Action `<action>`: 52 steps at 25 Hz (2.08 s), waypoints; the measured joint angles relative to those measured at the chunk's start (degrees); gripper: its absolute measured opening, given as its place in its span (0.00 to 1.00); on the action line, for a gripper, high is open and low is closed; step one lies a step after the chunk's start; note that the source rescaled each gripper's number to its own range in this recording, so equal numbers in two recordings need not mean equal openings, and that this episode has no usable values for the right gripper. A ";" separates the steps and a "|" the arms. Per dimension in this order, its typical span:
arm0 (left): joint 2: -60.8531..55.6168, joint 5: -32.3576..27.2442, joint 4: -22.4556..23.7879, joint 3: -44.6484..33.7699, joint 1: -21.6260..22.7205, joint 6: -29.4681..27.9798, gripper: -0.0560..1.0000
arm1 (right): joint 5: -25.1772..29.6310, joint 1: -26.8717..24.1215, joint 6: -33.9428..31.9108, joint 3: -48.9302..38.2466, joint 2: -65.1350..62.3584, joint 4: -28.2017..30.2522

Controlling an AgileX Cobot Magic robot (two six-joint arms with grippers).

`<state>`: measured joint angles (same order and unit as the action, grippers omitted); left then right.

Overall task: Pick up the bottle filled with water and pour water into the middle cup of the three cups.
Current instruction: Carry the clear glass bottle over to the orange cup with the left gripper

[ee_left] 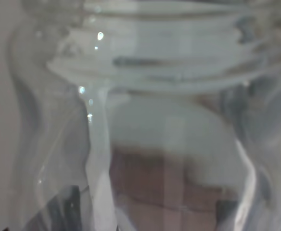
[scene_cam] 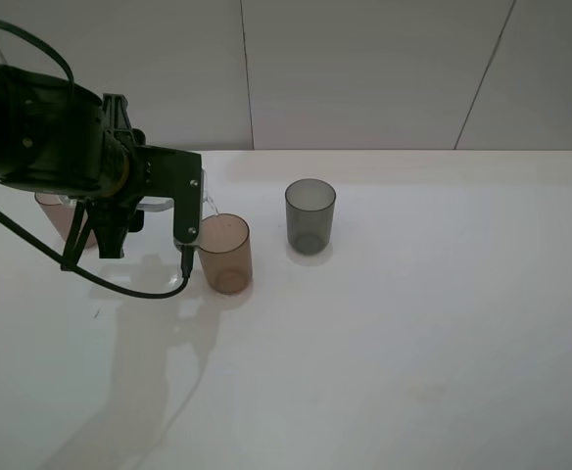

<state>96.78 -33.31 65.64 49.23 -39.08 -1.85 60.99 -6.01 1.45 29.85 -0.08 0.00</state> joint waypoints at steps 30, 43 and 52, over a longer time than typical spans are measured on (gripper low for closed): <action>0.00 1.42 2.98 0.00 0.00 8.92 0.06 | 0.00 0.00 0.00 0.00 0.00 0.00; 0.00 3.64 7.19 0.00 0.00 8.92 0.06 | 0.00 0.00 0.00 0.00 0.00 0.00; 0.00 4.24 10.00 0.00 0.00 9.90 0.06 | 0.00 0.00 0.00 0.00 0.00 0.00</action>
<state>96.78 -29.08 75.65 49.23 -39.08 8.05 60.99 -6.01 1.45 29.85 -0.08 0.00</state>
